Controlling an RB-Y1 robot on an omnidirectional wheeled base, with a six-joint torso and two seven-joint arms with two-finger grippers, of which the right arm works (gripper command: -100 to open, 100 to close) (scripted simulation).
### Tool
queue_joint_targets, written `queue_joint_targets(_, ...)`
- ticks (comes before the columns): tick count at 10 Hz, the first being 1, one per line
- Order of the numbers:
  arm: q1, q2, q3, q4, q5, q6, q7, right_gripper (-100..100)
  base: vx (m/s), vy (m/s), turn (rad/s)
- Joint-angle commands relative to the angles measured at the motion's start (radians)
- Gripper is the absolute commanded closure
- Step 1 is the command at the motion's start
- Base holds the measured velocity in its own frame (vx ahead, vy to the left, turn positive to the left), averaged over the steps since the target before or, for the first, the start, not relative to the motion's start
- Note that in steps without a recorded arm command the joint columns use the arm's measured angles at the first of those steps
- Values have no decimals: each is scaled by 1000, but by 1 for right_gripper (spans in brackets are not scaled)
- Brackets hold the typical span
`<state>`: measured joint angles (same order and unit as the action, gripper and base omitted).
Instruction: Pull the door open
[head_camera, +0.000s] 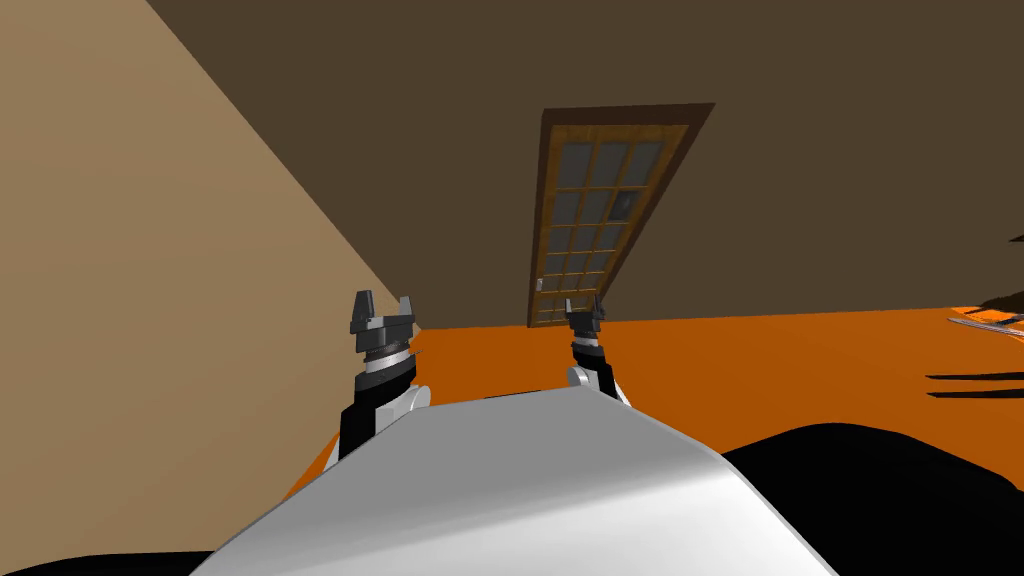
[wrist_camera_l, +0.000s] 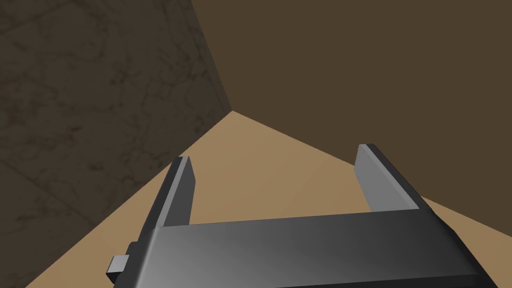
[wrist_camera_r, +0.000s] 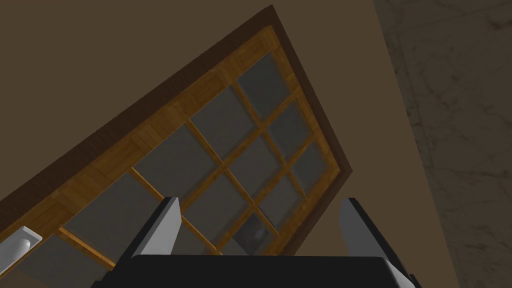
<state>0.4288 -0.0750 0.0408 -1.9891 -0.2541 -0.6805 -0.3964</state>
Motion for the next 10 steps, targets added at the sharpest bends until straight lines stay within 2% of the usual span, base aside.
queue_joint_targets(1,-9,-4,7,36,-22,-10,-23,-100,84,-36,117)
queue_joint_targets(10,-57,-37,29,240,-159,-63,-162,-100,88,-53,119)
